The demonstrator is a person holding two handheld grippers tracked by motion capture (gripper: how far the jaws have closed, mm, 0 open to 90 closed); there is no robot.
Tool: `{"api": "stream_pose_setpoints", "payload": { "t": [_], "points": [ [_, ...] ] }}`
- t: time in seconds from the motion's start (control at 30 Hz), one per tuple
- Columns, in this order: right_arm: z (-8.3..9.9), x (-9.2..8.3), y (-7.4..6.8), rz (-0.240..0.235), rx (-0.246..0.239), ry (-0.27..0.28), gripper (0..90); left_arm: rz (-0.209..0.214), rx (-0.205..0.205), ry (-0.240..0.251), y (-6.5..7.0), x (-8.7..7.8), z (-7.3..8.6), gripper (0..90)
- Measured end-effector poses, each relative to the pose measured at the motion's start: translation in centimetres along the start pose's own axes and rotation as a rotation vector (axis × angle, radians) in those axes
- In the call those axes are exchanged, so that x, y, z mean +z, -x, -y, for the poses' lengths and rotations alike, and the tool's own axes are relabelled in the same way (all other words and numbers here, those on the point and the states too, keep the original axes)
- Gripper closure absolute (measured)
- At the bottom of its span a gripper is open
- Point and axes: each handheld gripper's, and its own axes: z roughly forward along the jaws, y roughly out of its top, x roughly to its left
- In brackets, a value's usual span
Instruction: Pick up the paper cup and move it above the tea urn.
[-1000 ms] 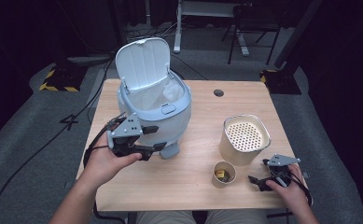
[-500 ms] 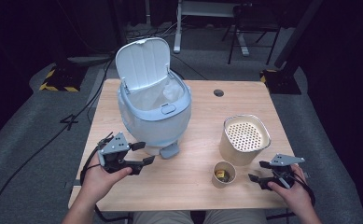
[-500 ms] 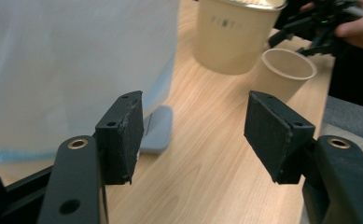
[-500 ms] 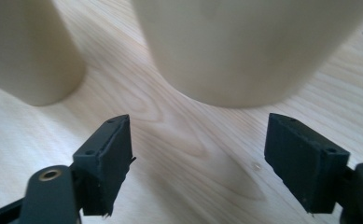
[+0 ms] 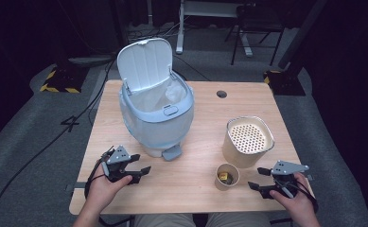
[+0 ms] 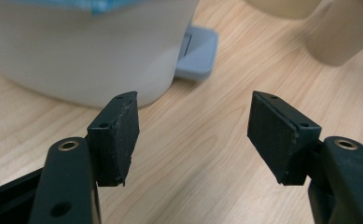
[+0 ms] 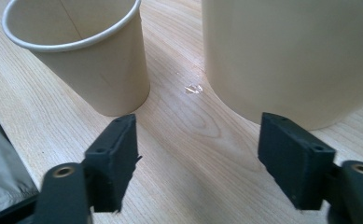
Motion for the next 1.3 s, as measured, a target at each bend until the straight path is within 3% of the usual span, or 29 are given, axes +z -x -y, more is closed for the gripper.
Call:
{"api": "stream_pose_setpoints", "payload": {
  "t": [0.23,0.33,0.37,0.47,0.67,0.77,0.83,1.0,1.3],
  "points": [
    [0.0,0.8,-0.6,-0.039,-0.043,-0.005,25.3,-0.037,0.044,-0.092,-0.2,1.8,1.3,30.1],
    [-0.2,0.9,-0.9,-0.056,-0.065,-0.007,22.4,-0.048,0.043,-0.103,-0.2,2.0,1.6,28.9],
    [-0.5,1.3,-1.3,-0.069,-0.073,-0.017,16.0,-0.064,0.037,-0.113,-0.2,2.2,1.9,28.4],
    [-1.0,2.0,-2.0,-0.084,-0.087,-0.009,16.1,-0.095,0.027,-0.138,-0.1,2.5,2.1,28.0],
    [-1.6,3.3,-3.2,-0.101,-0.126,-0.012,16.1,-0.098,0.031,-0.162,-0.3,2.9,2.5,26.5],
    [-1.7,3.7,-3.4,-0.103,-0.12,-0.002,15.8,-0.099,0.041,-0.148,-0.4,3.1,2.7,25.5],
    [-1.8,4.3,-3.9,-0.11,-0.091,0.016,16.0,-0.099,0.059,-0.137,-0.3,3.3,2.9,23.2],
    [-1.9,4.9,-4.3,-0.121,-0.104,0.026,16.1,-0.113,0.058,-0.135,-0.2,3.3,2.9,22.2],
    [-2.4,6.6,-5.2,-0.122,-0.1,0.111,19.4,-0.115,0.054,-0.138,-0.1,3.2,2.9,22.2]
  ]
}}
